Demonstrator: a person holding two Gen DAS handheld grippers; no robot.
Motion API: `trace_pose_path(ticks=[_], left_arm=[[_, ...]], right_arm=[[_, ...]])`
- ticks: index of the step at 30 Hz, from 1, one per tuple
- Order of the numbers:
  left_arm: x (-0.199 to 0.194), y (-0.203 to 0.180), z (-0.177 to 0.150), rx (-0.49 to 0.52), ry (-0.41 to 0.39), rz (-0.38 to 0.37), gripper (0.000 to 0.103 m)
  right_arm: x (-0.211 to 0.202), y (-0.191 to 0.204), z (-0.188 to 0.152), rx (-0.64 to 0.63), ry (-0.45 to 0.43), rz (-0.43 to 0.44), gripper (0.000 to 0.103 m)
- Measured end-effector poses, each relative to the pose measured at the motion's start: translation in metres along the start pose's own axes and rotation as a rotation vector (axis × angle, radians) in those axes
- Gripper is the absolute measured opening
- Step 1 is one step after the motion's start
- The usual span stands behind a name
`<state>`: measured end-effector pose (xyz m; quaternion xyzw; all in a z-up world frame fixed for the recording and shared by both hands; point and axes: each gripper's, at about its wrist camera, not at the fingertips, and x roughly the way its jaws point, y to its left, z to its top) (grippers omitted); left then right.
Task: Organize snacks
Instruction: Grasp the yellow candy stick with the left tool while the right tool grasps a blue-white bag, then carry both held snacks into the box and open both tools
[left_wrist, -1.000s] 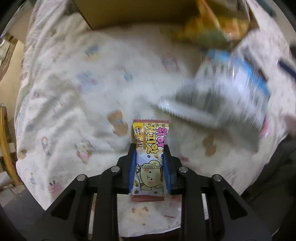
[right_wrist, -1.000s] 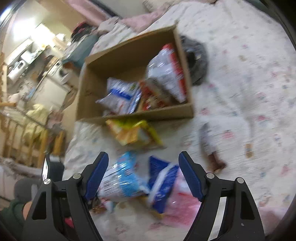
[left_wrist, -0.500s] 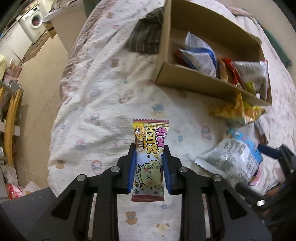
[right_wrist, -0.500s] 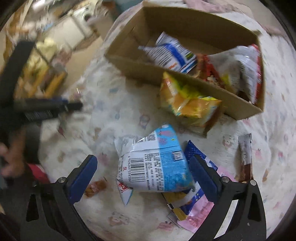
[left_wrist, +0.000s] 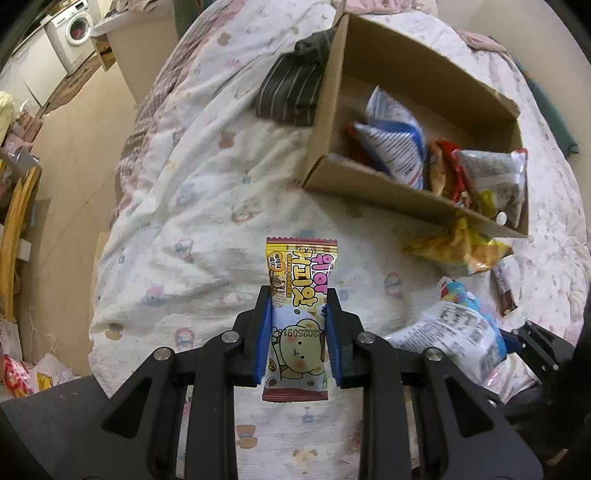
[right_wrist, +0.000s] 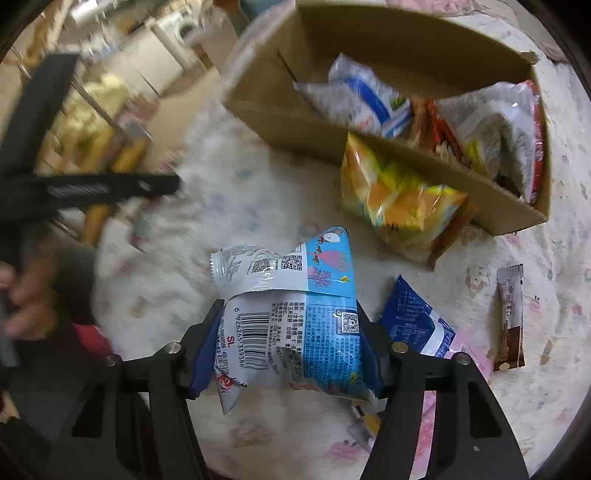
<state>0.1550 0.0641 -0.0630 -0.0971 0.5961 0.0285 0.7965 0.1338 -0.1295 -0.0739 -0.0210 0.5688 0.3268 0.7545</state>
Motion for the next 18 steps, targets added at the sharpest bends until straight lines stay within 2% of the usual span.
trace_pose_path(ticks=[4,11,15,18], left_arm=[[-0.012,-0.008,0.001,0.039,-0.054,0.031,0.023],[-0.044,-0.016,0.017,0.029,-0.055,0.018,0.023],[-0.059,-0.035,0.035,0.079,-0.106,0.019,0.023],[-0.059,-0.048,0.051,0.114,-0.119,0.012,0.023]], right_arm=[[-0.033,-0.009,0.006,0.037,-0.113,0.053,0.063],[-0.078,-0.028,0.012,0.132,-0.275,0.083,0.063],[-0.101,-0.037,0.017,0.168,-0.347,0.084,0.063],[-0.106,-0.050,0.029,0.215,-0.364,0.081,0.063]])
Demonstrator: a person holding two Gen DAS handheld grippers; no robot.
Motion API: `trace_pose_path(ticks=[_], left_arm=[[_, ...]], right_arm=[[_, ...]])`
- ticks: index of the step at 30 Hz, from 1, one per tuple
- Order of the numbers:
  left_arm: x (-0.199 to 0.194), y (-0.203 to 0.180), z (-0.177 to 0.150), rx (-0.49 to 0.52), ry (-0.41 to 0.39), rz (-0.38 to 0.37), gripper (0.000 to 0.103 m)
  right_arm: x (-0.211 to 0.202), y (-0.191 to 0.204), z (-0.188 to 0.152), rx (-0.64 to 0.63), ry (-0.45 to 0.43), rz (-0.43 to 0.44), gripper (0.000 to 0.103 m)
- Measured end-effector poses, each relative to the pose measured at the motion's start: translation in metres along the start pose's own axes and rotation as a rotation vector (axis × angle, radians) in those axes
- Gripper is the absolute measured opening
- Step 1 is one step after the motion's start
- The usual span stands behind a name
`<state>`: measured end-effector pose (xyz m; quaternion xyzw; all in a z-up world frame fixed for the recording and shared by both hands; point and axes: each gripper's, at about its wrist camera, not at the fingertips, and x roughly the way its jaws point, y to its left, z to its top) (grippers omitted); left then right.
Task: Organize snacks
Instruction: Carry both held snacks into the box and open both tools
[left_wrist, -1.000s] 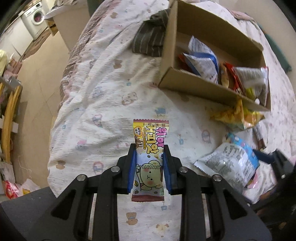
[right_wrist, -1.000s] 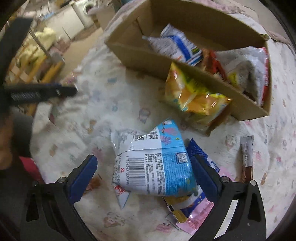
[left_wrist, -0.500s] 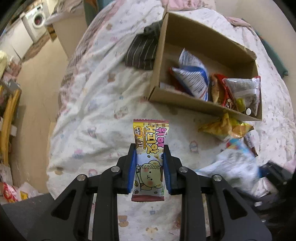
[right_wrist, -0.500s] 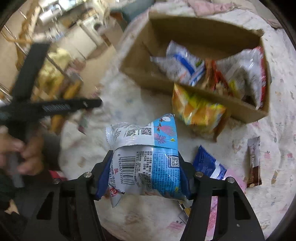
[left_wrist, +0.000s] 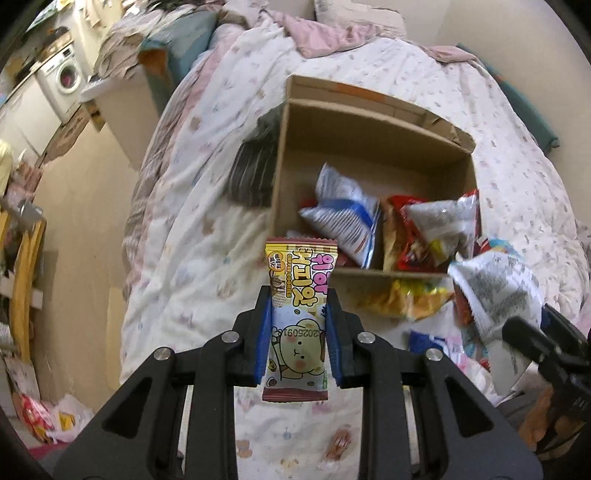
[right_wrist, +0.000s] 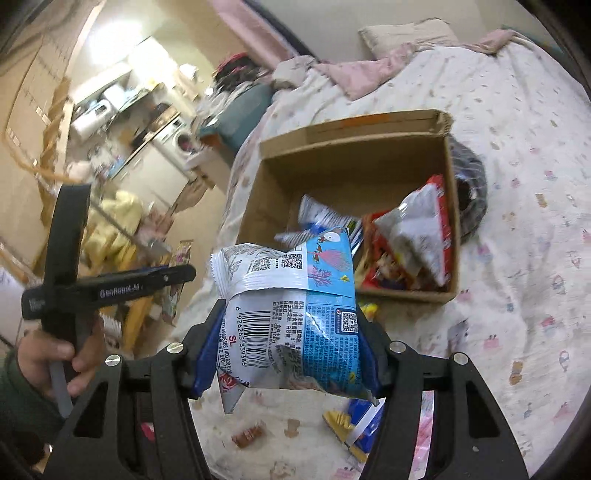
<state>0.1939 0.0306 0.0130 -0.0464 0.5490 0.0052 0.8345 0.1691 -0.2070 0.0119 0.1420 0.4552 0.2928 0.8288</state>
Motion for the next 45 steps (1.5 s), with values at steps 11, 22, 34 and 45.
trace_pose_path(ticks=[11,22,34,45], left_arm=[[0.051,-0.018,0.058,0.074,0.005,-0.023,0.023],[0.077,-0.013,0.075,0.022,-0.066,-0.060,0.023],[0.089,-0.023,0.083,0.025,-0.044,-0.086,0.026],[0.084,-0.022,0.076,0.056,-0.048,-0.073,0.073]], right_arm=[[0.056,-0.025,0.092,0.026,0.035,-0.129,0.063],[0.093,-0.083,0.107,0.127,0.054,-0.251,0.064],[0.093,-0.092,0.107,0.143,0.010,-0.181,0.079],[0.081,-0.087,0.112,0.151,-0.046,-0.133,0.101]])
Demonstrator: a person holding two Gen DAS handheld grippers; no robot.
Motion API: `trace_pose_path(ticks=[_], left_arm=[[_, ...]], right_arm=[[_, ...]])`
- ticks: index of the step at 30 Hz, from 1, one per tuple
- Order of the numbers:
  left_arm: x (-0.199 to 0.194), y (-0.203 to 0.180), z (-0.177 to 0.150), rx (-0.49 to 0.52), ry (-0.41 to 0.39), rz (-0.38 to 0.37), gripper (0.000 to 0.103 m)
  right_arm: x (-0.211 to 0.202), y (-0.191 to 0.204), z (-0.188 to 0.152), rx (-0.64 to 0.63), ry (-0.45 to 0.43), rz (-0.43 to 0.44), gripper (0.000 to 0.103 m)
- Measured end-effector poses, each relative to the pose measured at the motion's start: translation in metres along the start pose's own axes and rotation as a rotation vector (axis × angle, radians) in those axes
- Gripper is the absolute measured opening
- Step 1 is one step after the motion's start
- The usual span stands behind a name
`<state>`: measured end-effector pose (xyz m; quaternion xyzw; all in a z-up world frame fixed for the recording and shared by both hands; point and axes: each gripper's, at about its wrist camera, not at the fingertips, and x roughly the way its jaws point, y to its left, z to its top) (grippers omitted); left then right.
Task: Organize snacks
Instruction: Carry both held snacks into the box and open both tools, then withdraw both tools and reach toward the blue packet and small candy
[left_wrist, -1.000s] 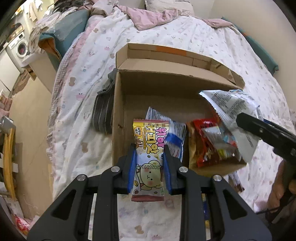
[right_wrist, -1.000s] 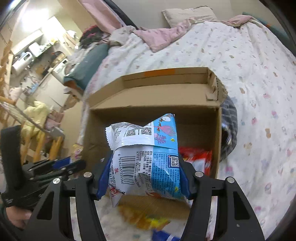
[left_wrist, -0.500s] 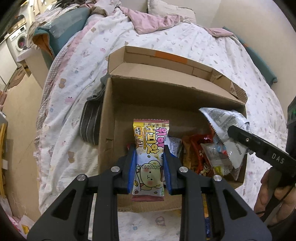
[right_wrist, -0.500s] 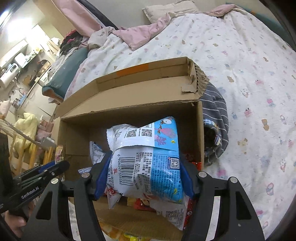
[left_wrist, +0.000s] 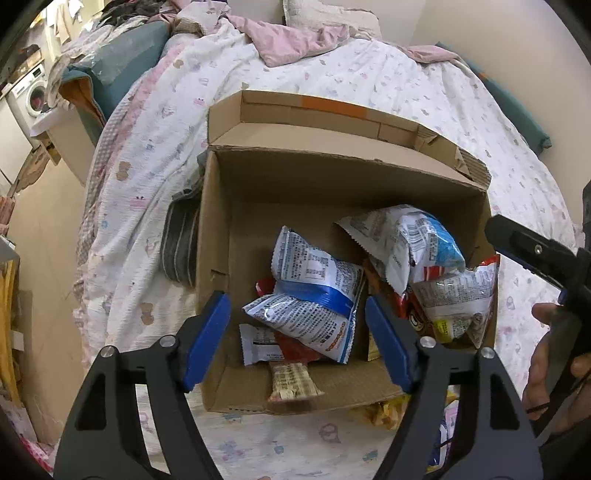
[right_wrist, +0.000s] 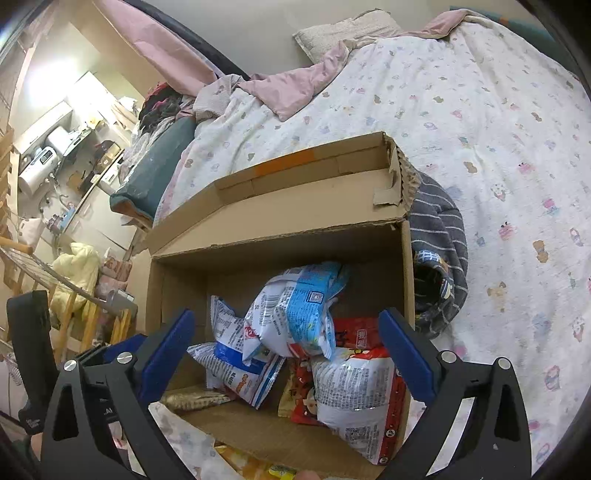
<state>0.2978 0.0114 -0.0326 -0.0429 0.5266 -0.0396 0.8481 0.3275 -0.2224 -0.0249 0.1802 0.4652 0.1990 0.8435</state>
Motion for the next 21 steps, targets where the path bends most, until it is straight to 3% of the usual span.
trace_pose_path(ticks=[9,21], left_arm=[[-0.005,0.005,-0.006,-0.007,-0.008,0.006,0.073],[-0.034,-0.015,-0.027,0.090,-0.089,0.062,0.073]], right_arm=[[-0.006,0.012,-0.009,-0.052,-0.004,-0.016,0.101],[-0.032,0.009,-0.030,-0.029,0.005,-0.027,0.101]])
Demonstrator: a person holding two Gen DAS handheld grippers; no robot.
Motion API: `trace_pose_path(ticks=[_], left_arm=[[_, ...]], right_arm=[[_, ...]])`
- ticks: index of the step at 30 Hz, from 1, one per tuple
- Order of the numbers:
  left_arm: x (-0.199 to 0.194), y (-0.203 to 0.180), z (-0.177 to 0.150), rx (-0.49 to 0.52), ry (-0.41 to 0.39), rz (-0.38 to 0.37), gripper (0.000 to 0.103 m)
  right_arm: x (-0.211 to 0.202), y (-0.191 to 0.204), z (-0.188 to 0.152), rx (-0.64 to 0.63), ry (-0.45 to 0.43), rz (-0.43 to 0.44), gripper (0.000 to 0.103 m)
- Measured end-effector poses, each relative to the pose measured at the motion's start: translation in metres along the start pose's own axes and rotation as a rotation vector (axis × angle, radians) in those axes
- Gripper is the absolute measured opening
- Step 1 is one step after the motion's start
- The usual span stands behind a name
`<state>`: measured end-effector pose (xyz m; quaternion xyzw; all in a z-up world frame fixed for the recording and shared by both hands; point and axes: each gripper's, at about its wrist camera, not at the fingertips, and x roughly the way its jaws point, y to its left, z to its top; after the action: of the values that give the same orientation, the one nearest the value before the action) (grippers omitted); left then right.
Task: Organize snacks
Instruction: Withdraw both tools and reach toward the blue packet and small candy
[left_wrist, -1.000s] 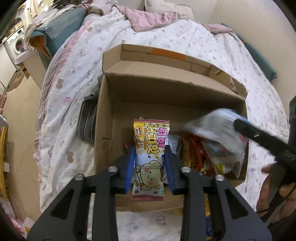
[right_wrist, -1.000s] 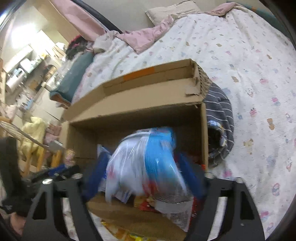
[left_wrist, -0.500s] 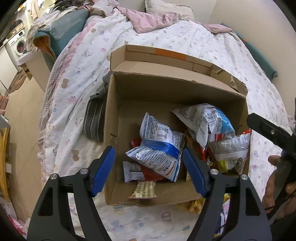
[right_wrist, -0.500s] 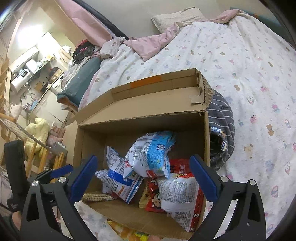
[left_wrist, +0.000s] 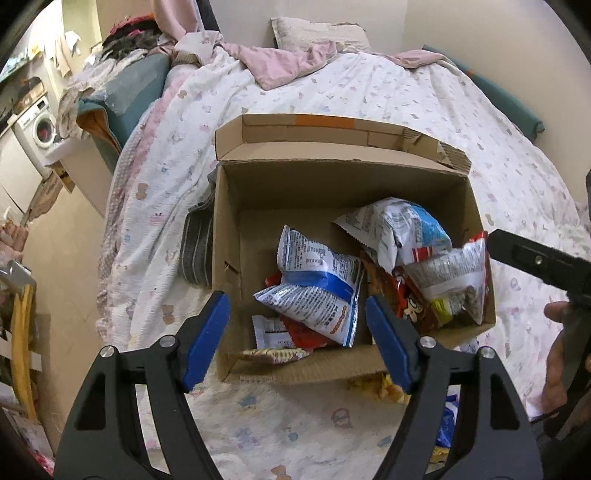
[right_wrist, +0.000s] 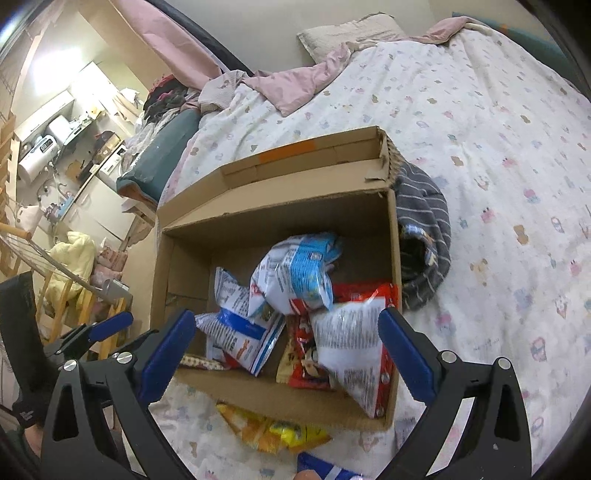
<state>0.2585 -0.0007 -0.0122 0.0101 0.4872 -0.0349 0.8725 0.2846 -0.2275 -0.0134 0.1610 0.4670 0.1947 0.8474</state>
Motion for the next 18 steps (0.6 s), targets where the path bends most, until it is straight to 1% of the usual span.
trace_pose_path(ticks=[4,11,18], left_arm=[[-0.002,0.006,-0.010,-0.027,0.027,-0.009,0.073],[-0.017,0.013,-0.034,-0.050,0.037,-0.008,0.073],[-0.028,0.021,-0.060,-0.069,0.055,-0.004,0.073]], right_arm=[[-0.013,-0.002,-0.015,0.013,-0.004,-0.006,0.101],[-0.031,-0.005,-0.047,0.038,0.016,-0.017,0.101],[-0.045,-0.001,-0.075,0.038,0.022,-0.021,0.101]])
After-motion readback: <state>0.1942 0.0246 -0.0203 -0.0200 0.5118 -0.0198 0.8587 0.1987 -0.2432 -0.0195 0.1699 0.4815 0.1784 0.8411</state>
